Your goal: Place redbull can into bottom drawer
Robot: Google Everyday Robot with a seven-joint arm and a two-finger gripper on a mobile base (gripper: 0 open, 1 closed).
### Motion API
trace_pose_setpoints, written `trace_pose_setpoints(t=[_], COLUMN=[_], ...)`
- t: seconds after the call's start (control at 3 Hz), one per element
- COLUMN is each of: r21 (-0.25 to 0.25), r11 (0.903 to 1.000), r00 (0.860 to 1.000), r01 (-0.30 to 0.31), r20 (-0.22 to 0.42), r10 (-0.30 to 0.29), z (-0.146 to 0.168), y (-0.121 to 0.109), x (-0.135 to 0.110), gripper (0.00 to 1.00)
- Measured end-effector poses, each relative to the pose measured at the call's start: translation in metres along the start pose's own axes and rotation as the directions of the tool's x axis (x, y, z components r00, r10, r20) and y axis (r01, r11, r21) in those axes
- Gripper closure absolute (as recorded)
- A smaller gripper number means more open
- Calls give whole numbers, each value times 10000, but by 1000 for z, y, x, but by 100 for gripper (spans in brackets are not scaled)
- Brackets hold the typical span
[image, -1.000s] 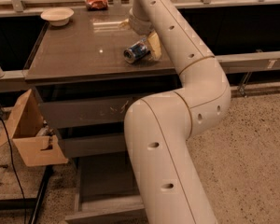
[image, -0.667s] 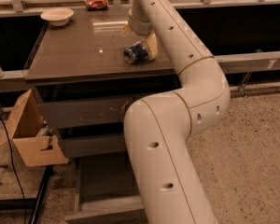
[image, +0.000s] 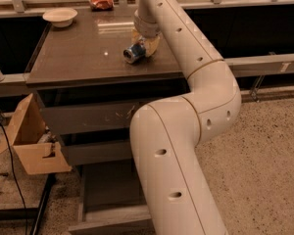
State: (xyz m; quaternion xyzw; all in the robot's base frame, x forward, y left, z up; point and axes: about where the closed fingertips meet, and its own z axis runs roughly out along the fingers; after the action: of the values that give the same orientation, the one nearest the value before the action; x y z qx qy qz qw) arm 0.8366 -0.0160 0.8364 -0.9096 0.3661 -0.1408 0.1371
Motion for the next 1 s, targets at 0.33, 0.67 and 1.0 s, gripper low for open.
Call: trace_pose_setpoints(t=[0.33, 0.67, 1.0], r21=[1, 157, 352], r11=[10000, 9999, 9992], r00=[10000, 10000, 9998], r01=[0, -31, -179], r20=[0, 25, 3], r10=[0, 30, 179], z=[0, -6, -29], y=[0, -6, -9], x=[0, -4, -7], gripper=[100, 100, 100])
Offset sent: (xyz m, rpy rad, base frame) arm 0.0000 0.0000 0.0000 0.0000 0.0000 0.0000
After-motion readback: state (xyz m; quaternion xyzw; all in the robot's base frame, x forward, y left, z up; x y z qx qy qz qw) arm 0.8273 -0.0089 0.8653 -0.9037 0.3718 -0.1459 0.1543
